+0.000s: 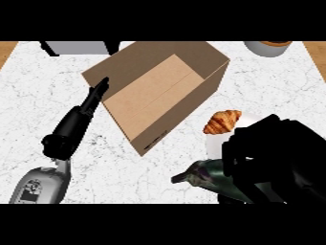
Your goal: Pick the eggplant from the plate and place it in the cardboard box
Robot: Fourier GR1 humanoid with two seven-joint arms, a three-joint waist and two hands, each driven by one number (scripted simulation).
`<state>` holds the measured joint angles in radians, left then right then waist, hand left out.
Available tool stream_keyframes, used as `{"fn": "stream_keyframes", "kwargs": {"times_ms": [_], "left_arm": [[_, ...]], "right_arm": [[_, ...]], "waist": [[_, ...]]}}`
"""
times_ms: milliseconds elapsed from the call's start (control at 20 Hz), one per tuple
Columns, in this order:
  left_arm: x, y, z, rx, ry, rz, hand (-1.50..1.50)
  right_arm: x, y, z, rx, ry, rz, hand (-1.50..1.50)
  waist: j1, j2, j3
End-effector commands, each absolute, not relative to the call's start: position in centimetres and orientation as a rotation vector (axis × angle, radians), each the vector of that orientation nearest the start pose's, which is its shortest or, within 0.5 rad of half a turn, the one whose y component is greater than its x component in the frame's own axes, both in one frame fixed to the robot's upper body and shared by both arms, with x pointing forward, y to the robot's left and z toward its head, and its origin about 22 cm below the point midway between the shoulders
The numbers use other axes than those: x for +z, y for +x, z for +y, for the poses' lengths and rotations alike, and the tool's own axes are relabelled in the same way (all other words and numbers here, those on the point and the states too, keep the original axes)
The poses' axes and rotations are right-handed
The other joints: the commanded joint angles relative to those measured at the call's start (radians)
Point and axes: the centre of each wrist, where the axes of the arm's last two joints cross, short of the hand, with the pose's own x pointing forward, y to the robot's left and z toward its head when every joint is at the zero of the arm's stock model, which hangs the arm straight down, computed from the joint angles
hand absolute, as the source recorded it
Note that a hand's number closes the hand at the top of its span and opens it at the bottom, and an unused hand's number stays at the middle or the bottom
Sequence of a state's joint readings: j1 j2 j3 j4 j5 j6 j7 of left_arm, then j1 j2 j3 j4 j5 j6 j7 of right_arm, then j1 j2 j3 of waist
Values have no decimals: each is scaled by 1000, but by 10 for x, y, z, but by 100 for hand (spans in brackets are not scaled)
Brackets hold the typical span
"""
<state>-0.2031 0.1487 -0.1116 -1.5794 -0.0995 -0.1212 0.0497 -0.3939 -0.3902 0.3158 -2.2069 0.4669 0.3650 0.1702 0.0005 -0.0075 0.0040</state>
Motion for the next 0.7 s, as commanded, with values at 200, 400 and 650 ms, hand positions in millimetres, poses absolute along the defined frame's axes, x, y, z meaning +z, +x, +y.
{"fn": "stream_keyframes", "kwargs": {"times_ms": [200, 400, 650], "left_arm": [[47, 290, 207, -451, -36, -1607, 0], [49, 281, 211, -457, -47, -1603, 0], [44, 271, 201, -472, -45, -1587, 0]], "right_arm": [[253, 248, -142, 1214, -438, -2102, 150], [252, 283, -133, 1191, -371, -2097, 150], [253, 315, -119, 1127, -369, -2070, 150]], "waist": [[3, 8, -5], [11, 9, -4], [17, 8, -4]]}}
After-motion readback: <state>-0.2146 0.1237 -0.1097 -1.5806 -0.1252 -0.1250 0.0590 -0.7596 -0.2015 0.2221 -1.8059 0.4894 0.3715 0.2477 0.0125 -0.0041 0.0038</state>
